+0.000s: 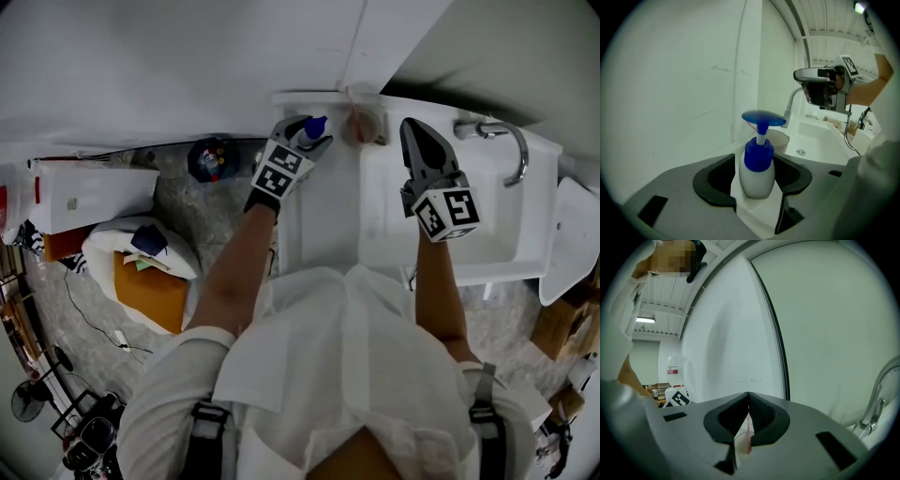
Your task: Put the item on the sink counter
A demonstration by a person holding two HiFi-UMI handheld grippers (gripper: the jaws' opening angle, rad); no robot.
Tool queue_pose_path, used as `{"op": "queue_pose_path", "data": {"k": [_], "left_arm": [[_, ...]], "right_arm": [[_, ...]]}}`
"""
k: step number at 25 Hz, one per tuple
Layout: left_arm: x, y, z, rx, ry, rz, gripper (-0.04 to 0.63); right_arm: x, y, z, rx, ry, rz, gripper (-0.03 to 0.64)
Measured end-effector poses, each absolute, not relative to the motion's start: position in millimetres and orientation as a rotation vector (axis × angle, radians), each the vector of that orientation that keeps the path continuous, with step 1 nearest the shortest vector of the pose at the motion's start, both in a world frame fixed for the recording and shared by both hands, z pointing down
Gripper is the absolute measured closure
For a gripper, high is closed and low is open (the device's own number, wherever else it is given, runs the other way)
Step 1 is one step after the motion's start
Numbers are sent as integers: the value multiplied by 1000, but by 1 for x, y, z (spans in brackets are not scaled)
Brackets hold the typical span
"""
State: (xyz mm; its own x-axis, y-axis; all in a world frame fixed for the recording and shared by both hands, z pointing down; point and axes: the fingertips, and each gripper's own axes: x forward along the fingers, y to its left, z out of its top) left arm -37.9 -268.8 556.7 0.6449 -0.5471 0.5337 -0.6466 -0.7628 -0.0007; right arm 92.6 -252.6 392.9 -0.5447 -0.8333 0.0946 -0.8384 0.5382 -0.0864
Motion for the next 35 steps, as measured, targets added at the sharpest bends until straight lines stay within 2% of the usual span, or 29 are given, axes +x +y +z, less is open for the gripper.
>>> {"op": "queue_pose_path", "data": {"k": [8, 17, 20, 22, 24, 35], "left_arm": [[-64, -254, 521, 2712, -1085, 685, 348], [-130, -237, 461, 2686, -1338, 515, 368], [-154, -232, 432, 2665, -1456, 408, 402], [-168, -229, 412, 2645, -1535, 311, 502], [-180, -227, 392, 2625, -1606, 214, 548], [-185, -210, 332, 2691, -1732, 114, 568]], "right_arm": [[98, -247, 387, 1498, -2720, 190, 606], [110, -238, 381, 1542, -2704, 178, 606], [113, -233, 376, 1551, -2705, 159, 606], [114, -230, 372, 1557, -2704, 144, 606], [115, -229, 368, 1566, -2705, 130, 606], [123, -212, 336, 1601, -2703, 10, 606]]}}
